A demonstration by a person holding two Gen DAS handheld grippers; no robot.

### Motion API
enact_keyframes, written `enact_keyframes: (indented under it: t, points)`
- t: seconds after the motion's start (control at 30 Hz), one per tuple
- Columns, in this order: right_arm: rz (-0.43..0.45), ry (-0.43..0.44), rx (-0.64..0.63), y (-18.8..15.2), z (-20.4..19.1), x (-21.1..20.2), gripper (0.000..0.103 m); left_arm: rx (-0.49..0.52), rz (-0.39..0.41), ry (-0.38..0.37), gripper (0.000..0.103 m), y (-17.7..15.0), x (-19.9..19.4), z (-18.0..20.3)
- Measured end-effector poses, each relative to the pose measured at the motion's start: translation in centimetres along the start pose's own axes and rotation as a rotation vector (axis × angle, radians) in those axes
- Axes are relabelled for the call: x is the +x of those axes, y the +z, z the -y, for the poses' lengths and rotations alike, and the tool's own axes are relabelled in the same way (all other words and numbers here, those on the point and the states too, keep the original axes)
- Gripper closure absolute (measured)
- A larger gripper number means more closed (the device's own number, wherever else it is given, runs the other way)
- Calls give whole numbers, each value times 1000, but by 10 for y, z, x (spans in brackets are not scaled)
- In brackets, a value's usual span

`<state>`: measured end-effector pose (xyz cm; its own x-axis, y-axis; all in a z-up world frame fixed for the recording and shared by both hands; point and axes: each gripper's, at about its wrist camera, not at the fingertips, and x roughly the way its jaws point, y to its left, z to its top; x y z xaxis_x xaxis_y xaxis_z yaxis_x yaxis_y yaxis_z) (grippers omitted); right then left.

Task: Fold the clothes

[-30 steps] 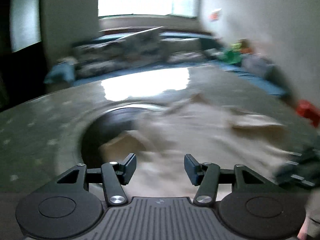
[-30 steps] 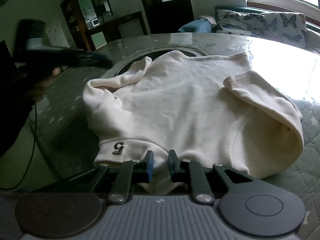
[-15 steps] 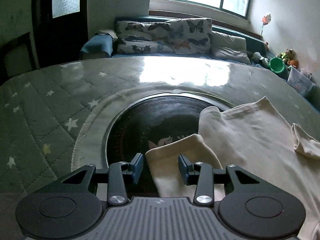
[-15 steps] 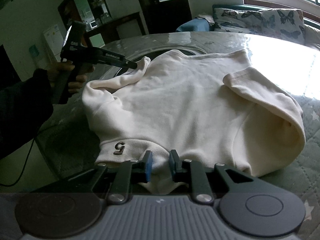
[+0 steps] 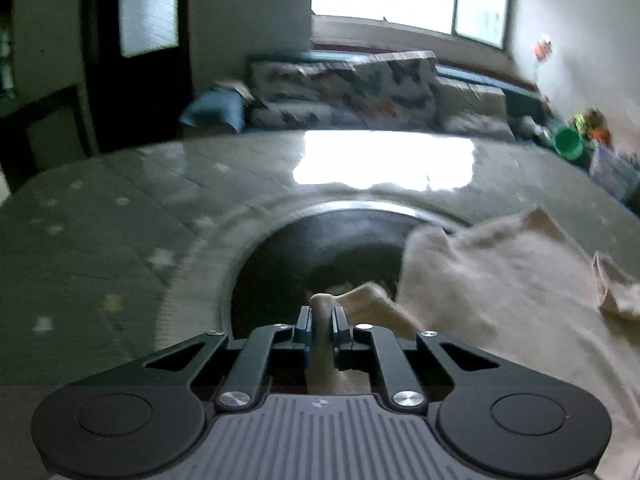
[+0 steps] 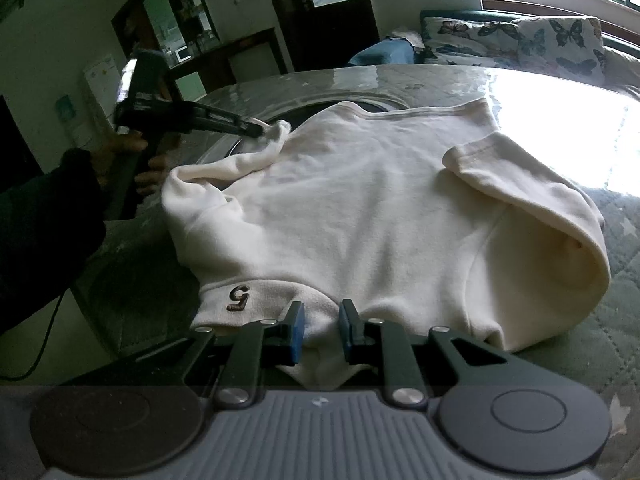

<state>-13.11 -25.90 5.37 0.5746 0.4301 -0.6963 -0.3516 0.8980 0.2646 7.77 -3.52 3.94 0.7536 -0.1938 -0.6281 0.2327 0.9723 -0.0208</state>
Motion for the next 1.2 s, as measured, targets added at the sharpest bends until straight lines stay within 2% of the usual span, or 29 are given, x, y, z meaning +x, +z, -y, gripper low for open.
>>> enact_keyframes:
  t: [0.13, 0.23, 0.33, 0.43, 0.5, 0.6, 0.67, 0.77, 0.8, 0.87, 1.0, 1.2]
  points:
    - [5, 0, 2, -1, 1, 0, 84, -35, 91, 127, 93, -1, -44, -20]
    - [8, -3, -2, -1, 0, 0, 84, -78, 110, 236, 93, -8, -75, -35]
    - [9, -4, -6, -1, 0, 0, 84, -140, 135, 273, 93, -22, -107, -47]
    - [7, -4, -10, -1, 0, 1, 84, -106, 190, 324, 93, -41, -131, -48]
    - [4, -3, -14, 0, 0, 1, 83, -89, 168, 358, 93, -52, -129, -52]
    - [-3, -3, -23, 1, 0, 2, 83, -148, 74, 355, 93, -64, -111, -69]
    - [-9, -6, -27, 2, -1, 2, 83, -150, 55, 368, 93, -68, -101, -75]
    - [-14, -5, -32, 5, -3, 2, 81, -117, 61, 417, 92, -66, -92, -75]
    - [-13, 0, -34, 6, -4, 2, 76, -113, 66, 427, 92, -65, -91, -75]
    - [-6, 10, -56, 9, -9, 1, 70, -124, 76, 419, 92, -64, -92, -77]
    - [0, 21, -131, 18, -26, 5, 70, -100, 89, 415, 91, -58, -89, -75]
    - [-37, 156, -231, 30, -60, 14, 70, -119, 62, 415, 91, -60, -81, -78]
